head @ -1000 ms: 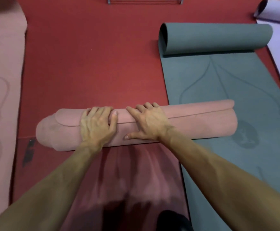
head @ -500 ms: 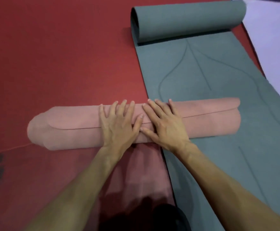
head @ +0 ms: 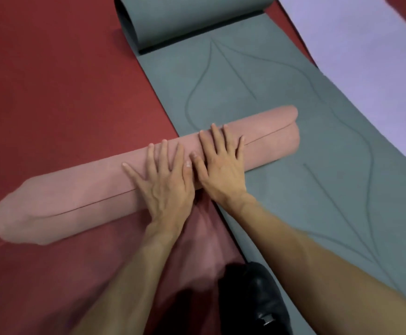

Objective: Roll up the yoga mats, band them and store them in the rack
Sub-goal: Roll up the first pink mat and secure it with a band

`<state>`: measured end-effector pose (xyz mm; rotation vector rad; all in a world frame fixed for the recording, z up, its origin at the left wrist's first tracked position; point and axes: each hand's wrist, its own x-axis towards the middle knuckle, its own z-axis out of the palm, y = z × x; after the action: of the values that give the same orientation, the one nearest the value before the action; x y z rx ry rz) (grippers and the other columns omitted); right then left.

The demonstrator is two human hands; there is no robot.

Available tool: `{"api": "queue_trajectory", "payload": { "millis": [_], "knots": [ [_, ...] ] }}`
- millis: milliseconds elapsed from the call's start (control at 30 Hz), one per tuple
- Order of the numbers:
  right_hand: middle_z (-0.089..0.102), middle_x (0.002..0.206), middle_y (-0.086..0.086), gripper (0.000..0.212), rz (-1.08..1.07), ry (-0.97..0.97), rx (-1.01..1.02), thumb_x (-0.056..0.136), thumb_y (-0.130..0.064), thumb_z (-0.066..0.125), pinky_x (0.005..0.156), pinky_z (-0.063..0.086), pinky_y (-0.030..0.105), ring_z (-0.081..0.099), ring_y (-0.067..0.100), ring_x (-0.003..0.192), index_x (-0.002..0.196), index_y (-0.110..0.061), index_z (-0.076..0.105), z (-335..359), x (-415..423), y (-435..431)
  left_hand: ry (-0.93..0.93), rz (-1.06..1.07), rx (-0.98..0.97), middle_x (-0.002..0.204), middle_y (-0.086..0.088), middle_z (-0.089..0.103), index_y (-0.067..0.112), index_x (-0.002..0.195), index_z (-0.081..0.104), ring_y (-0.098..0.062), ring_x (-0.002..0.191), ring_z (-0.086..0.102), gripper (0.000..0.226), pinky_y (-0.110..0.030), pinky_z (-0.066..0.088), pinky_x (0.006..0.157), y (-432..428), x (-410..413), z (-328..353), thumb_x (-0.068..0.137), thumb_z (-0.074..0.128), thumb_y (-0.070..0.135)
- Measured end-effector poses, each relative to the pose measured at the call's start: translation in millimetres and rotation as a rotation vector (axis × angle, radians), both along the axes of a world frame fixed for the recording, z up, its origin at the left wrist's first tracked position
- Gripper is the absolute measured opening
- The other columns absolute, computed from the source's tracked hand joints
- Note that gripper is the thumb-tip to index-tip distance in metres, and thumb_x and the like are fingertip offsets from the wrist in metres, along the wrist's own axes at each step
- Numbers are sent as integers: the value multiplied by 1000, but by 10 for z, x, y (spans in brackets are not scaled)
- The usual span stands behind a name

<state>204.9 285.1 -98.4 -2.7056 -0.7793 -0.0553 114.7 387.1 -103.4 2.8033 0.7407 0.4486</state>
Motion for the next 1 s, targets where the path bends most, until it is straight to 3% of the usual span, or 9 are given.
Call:
{"api": "queue_trajectory", "payload": {
  "millis": [167,300,433,500,600,733,900,1000],
  "knots": [
    [18,172,10,68,43,75,-97,103,-49,44,125,-2,62,9,31,158,161,-17,30,138,-47,-34,142,22,-50,165,-8,37,34,154,46,-33,156,24,58,-84,0,112,-18,-31,49,107,18,51],
    [23,171,7,69,147,2,-91,104,-54,42,127,0,56,13,28,159,162,-18,32,42,92,-187,88,58,25,161,-10,42,31,154,46,-36,152,30,50,-84,1,112,-32,33,-84,108,32,44],
    [33,168,8,68,185,-126,0,101,-51,40,128,10,53,22,26,157,159,-15,40,-117,112,-493,75,96,138,162,-9,40,30,158,39,-36,153,27,51,-85,1,111,-115,-5,-238,111,31,47],
    [28,170,7,66,179,-95,7,103,-49,43,129,6,53,15,26,159,160,-17,38,-136,74,-567,90,118,119,163,-13,37,27,157,40,-38,154,21,57,-87,1,109,-195,-15,-209,107,33,53],
    [29,170,7,63,83,-53,36,103,-47,33,128,4,55,14,27,159,158,-19,41,-132,-21,-523,46,141,4,163,-16,37,19,152,48,-40,156,17,64,-87,1,110,-369,117,-114,101,36,55],
    [35,167,6,58,50,-69,99,102,-36,30,127,14,57,20,26,158,155,-19,47,-189,-45,-553,11,-12,21,163,-10,40,24,151,49,-38,156,24,53,-84,1,112,-575,287,-112,107,30,45],
    [27,170,5,59,9,-51,124,101,-30,35,127,13,59,14,23,159,159,-18,38,-233,25,-824,5,-291,145,163,-7,41,23,156,44,-32,152,34,54,-78,13,116,-612,405,-124,107,32,42],
    [26,171,5,60,-18,-53,130,103,-28,29,126,14,59,15,22,160,161,-14,33,-236,95,-946,98,-316,166,165,-8,37,29,160,35,-33,153,33,57,-80,16,115,-705,572,-54,106,27,45]
  ]
}}
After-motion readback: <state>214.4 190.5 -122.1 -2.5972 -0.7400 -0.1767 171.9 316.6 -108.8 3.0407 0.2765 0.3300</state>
